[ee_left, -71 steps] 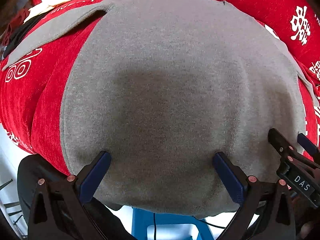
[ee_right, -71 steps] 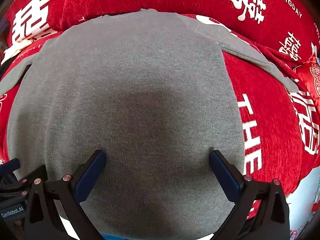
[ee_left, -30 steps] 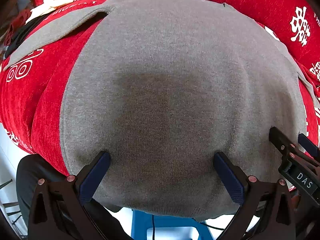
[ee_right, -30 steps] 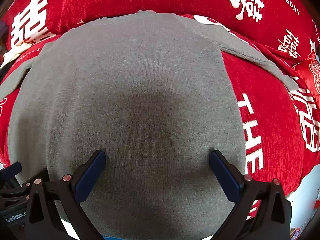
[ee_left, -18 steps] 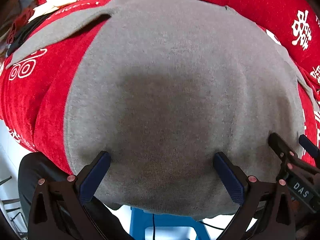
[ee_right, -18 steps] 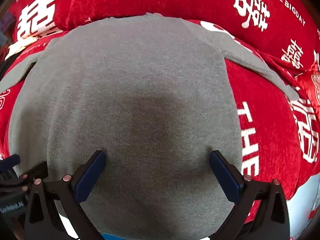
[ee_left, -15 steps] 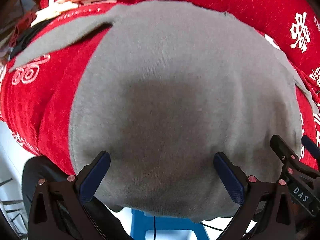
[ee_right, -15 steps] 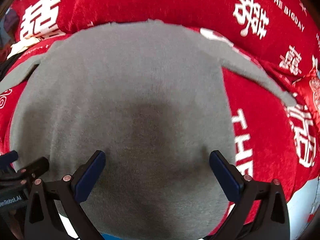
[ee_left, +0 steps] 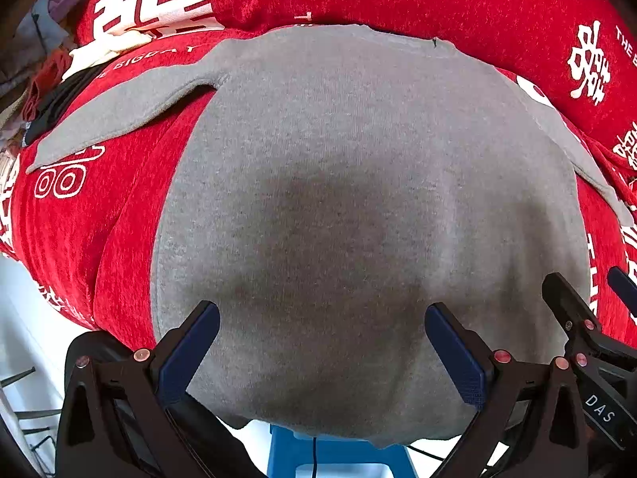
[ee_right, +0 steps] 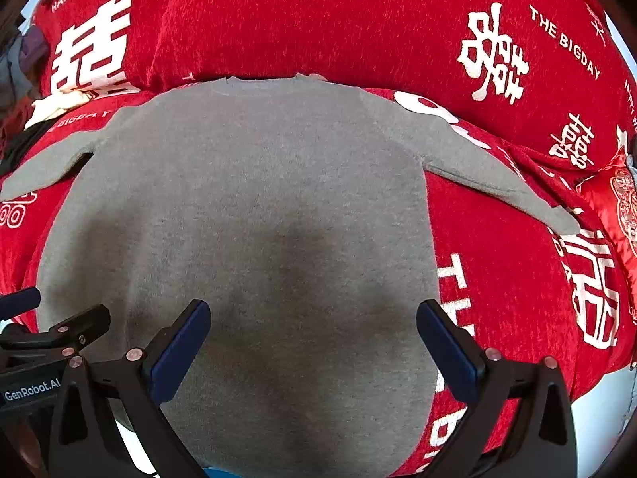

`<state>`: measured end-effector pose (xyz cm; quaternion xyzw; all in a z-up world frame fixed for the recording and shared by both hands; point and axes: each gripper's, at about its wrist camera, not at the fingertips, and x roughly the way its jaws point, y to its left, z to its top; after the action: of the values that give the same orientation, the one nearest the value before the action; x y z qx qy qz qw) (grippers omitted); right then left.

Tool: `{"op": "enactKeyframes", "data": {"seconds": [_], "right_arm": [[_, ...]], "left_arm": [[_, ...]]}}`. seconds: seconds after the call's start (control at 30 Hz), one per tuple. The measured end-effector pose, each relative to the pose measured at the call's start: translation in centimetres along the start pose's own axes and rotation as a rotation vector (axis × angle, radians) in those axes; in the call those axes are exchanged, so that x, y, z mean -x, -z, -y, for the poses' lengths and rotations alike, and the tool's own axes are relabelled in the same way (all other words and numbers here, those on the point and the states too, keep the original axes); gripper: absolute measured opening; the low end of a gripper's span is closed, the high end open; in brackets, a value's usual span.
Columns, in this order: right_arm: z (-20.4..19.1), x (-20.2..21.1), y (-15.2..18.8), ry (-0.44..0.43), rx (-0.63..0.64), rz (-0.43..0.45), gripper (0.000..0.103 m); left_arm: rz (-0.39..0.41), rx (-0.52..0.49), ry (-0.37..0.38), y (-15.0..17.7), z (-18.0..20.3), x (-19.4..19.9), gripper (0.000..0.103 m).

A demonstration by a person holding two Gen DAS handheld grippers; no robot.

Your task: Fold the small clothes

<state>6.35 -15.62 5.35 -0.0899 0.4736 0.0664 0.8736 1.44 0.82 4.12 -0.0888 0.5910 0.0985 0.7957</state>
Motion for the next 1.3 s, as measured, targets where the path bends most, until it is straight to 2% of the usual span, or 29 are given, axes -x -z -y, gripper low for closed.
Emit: {"op": "enactKeyframes", "data": {"seconds": [0.63,1.17,1.3], "right_arm": [[2.2,-0.9,-1.9,0.011,-0.023,0.017,0.103],[5.3,-4.2,-6.7,0.045,-0.032,0.024,0.103],[7.9,-6.5,-8.9,0.046,-0.082,0.034,0.103]], "left_arm": [[0.013,-0.022,-0.002,-4.1,2.4,-0.4,0.103],[0.000,-0.031,0.000,-9.1,6.3,-3.2,0.103],[-0.009,-0.017,-0.007,-10.8,7.5,-4.1,0.103]]}}
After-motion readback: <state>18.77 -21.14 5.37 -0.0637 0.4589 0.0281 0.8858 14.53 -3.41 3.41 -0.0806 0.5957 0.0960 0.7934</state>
